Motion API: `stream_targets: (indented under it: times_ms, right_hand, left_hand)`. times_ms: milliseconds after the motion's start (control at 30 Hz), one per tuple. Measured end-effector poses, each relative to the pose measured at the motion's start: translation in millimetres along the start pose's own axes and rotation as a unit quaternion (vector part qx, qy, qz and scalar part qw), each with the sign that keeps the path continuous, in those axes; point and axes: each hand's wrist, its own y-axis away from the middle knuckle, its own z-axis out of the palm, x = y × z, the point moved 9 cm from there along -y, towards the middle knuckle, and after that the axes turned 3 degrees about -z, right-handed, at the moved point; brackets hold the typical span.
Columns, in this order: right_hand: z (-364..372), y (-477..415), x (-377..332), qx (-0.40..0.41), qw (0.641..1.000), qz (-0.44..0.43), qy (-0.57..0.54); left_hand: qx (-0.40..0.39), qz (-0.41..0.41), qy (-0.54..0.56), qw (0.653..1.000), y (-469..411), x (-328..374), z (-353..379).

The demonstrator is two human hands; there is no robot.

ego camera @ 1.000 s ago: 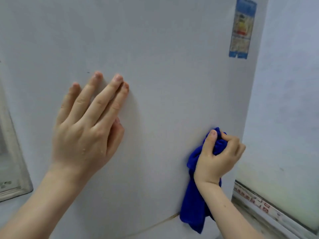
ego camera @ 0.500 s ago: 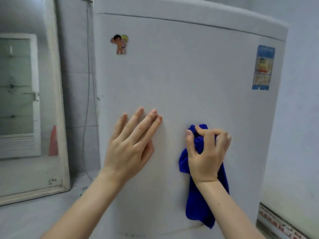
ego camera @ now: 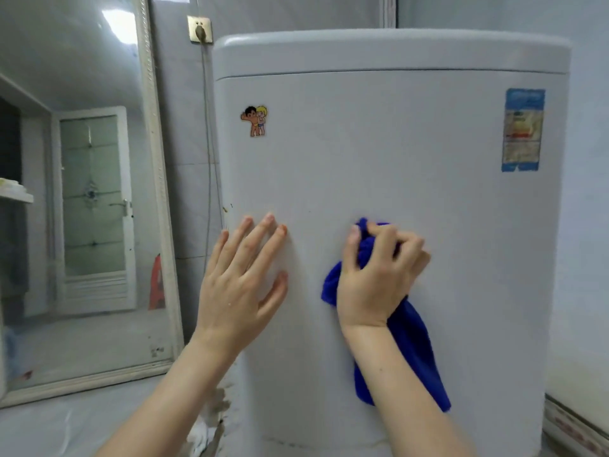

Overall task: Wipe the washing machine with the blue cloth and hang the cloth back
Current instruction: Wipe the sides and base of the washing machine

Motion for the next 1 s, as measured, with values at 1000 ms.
stream_targets:
  times_ms: [1000]
  right_hand:
    - [35, -25, -64, 0.001, 1.0, -0.022, -0.004]
  left_hand:
    - [-0.086, -0.181, 0.469, 0.86, 23, -85, 30]
